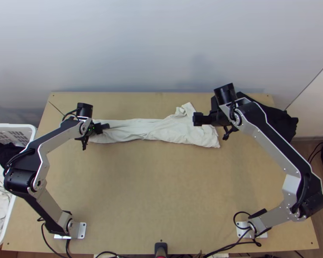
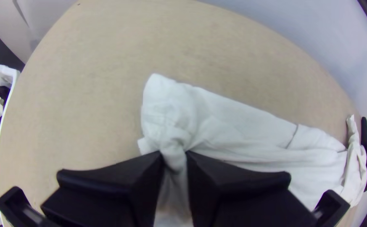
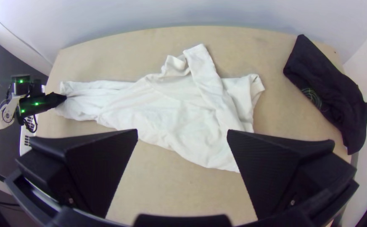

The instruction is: Fold the t-shirt

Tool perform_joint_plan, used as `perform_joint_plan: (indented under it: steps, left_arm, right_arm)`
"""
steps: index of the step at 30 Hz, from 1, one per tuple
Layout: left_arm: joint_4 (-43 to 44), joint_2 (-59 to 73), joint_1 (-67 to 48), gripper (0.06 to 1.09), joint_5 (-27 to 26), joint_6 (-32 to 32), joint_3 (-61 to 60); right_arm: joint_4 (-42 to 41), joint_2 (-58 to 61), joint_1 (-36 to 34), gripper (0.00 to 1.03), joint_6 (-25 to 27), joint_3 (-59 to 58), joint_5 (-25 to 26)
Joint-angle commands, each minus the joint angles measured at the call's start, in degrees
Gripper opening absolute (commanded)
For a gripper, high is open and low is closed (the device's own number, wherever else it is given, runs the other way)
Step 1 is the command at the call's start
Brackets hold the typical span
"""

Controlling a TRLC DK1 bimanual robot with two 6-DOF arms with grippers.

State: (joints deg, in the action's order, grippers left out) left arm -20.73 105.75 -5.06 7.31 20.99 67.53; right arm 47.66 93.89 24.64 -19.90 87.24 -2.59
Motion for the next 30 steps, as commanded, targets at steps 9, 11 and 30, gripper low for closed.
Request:
perform_joint_plan:
  steps: [9,11,30]
  left_arm:
    - [-0.71,-4.77,-4.08,0.10,0.86,0.28,0.68]
    - [-0.71,-6.00,-4.61,0.10,0.77,0.36,0.68]
    - [-7.92,-11.10,-7.33,0.10,0.77,0.28,9.73]
  right_arm:
    - [-0.02,3.32,1.64,0.99,0.04,-0.23,-1.19]
    - [-0.11,4.81,1.72,0.99,-0.05,-1.02,-2.42]
    - [-5.65,17.47,2.87,0.99,-0.14,-2.78,-4.70]
